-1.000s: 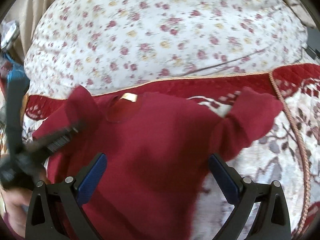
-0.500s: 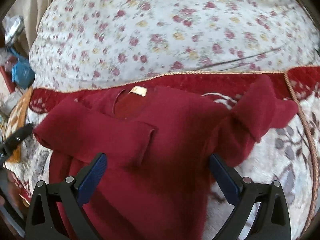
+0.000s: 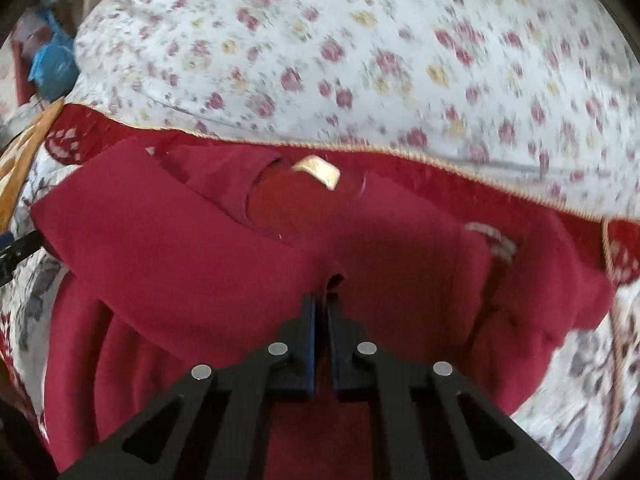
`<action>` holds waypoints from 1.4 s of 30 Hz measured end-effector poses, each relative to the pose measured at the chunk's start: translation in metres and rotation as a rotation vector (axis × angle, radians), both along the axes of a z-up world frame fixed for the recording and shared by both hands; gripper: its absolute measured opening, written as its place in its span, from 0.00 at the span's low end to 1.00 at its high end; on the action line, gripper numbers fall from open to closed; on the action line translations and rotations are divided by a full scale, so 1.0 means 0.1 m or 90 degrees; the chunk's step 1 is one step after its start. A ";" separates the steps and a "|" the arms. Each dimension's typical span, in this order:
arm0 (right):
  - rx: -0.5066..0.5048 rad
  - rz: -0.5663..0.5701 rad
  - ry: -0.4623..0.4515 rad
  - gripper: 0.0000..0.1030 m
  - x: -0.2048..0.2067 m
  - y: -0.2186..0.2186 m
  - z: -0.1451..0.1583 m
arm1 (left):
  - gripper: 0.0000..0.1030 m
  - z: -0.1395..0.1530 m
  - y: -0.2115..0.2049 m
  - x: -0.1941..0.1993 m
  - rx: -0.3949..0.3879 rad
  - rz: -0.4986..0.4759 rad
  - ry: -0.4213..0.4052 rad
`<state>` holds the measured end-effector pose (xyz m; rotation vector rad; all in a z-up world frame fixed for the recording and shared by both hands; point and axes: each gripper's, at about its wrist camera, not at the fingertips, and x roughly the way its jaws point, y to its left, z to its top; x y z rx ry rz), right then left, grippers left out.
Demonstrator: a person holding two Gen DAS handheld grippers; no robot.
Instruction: Fold small clothes
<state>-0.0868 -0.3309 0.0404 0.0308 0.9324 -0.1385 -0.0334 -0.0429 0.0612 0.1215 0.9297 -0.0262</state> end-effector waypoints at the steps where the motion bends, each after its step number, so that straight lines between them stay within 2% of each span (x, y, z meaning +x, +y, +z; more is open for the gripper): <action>1: -0.011 -0.005 -0.017 0.06 -0.03 -0.03 0.09 | 0.87 0.01 -0.02 -0.01 0.002 -0.003 -0.001; 3: -0.042 -0.037 -0.051 0.06 -0.10 -0.17 0.29 | 0.87 0.03 -0.05 -0.04 0.010 -0.011 -0.003; 6: -0.082 -0.095 -0.054 0.06 -0.09 -0.46 0.40 | 0.87 -0.01 -0.09 -0.04 0.024 -0.022 0.001; 8: -0.084 -0.136 -0.035 0.06 -0.06 -0.69 0.33 | 0.87 -0.08 -0.13 -0.02 0.036 -0.026 0.012; 12: -0.060 -0.154 0.015 0.08 0.03 -0.88 0.07 | 0.88 -0.16 -0.18 0.01 0.025 -0.035 0.044; 13: -0.051 -0.155 0.015 0.13 0.01 -0.87 0.08 | 0.88 -0.15 -0.19 0.00 0.021 -0.035 0.042; 15: -0.031 -0.160 -0.010 0.42 -0.05 -0.83 0.21 | 0.87 -0.07 -0.18 -0.04 0.006 -0.039 0.024; 16: -0.016 -0.162 -0.031 0.65 -0.10 -0.79 0.30 | 0.87 -0.04 -0.18 -0.06 -0.001 -0.041 0.019; 17: 0.005 -0.155 -0.059 0.73 -0.14 -0.72 0.40 | 0.87 0.00 -0.17 -0.08 -0.014 -0.044 0.020; 19: 0.035 -0.103 -0.083 0.73 -0.11 -0.51 0.54 | 0.87 0.01 -0.17 -0.10 -0.034 -0.057 0.030; 21: 0.070 -0.021 -0.080 0.73 0.05 -0.22 0.63 | 0.87 0.00 -0.21 -0.13 -0.040 -0.075 0.043; 25: 0.154 0.132 -0.050 0.73 0.55 0.44 0.63 | 0.87 -0.15 -0.28 -0.15 0.002 -0.088 0.052; 27: 0.149 0.194 -0.028 0.73 0.82 0.79 0.53 | 0.87 -0.23 -0.26 -0.11 0.000 -0.072 0.055; 29: 0.133 0.240 0.010 0.73 1.15 1.09 0.35 | 0.87 -0.33 -0.23 -0.05 -0.023 -0.059 0.068; 30: 0.134 0.252 0.028 0.73 1.25 1.18 0.28 | 0.87 -0.37 -0.20 0.00 -0.048 -0.047 0.073; 33: 0.118 0.262 0.103 0.69 1.65 1.38 -0.09 | 0.87 -0.43 -0.19 0.07 -0.069 -0.030 0.070; 36: 0.121 0.267 0.146 0.09 1.84 1.45 -0.34 | 0.88 -0.40 -0.12 0.09 -0.084 -0.018 0.067; 40: 0.157 0.289 0.102 0.09 1.89 1.60 -0.29 | 0.87 -0.36 0.09 0.12 -0.100 0.012 0.059; 42: 0.171 0.284 0.103 0.09 1.97 1.69 -0.39 | 0.87 -0.42 0.18 0.16 -0.103 0.020 0.073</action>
